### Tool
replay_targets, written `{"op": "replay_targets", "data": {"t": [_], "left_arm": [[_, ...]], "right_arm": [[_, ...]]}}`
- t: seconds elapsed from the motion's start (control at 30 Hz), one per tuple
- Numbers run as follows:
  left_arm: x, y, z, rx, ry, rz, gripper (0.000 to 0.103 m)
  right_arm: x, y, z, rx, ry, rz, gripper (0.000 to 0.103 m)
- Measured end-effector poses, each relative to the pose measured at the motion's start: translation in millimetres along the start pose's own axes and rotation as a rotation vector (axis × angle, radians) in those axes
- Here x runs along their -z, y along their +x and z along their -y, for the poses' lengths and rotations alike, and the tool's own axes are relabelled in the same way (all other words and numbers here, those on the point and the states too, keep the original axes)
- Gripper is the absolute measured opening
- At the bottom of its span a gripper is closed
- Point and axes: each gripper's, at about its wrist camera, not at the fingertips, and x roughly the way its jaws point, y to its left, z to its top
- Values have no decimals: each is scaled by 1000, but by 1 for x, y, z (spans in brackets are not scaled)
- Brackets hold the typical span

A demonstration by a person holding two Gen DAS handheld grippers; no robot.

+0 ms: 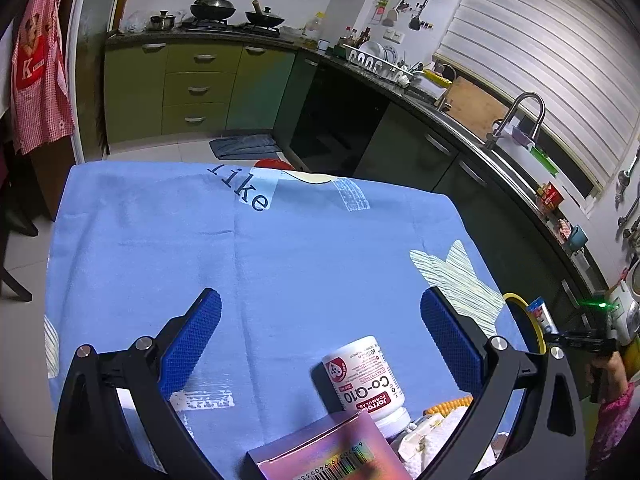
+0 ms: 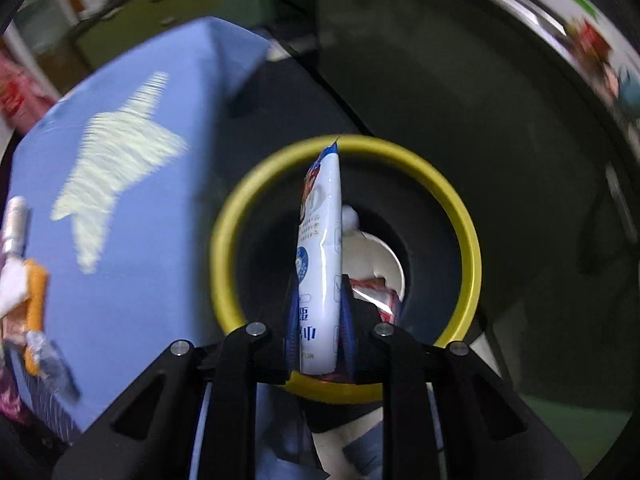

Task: Collect trash
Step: 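Carry the white tube over the bin and open the right gripper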

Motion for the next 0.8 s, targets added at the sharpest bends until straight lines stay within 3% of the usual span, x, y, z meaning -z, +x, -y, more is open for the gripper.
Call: {"op": "replay_targets", "data": {"t": [0.13, 0.27, 0.37, 0.7, 0.8], "left_arm": [[-1, 0, 1, 2, 8, -5, 98], [-1, 0, 2, 4, 13, -5, 98], [-1, 0, 2, 5, 17, -7, 98], [1, -5, 22, 23, 67, -28, 98], [6, -19, 40, 25, 134, -52, 98]], "right_arm": [[-2, 31, 15, -10, 57, -62, 20], [-8, 48, 26, 6, 116, -78, 34], [-5, 45, 32, 15, 143, -63, 40], [26, 11, 23, -32, 132, 15, 45], [27, 6, 18, -44, 123, 38, 45]]}}
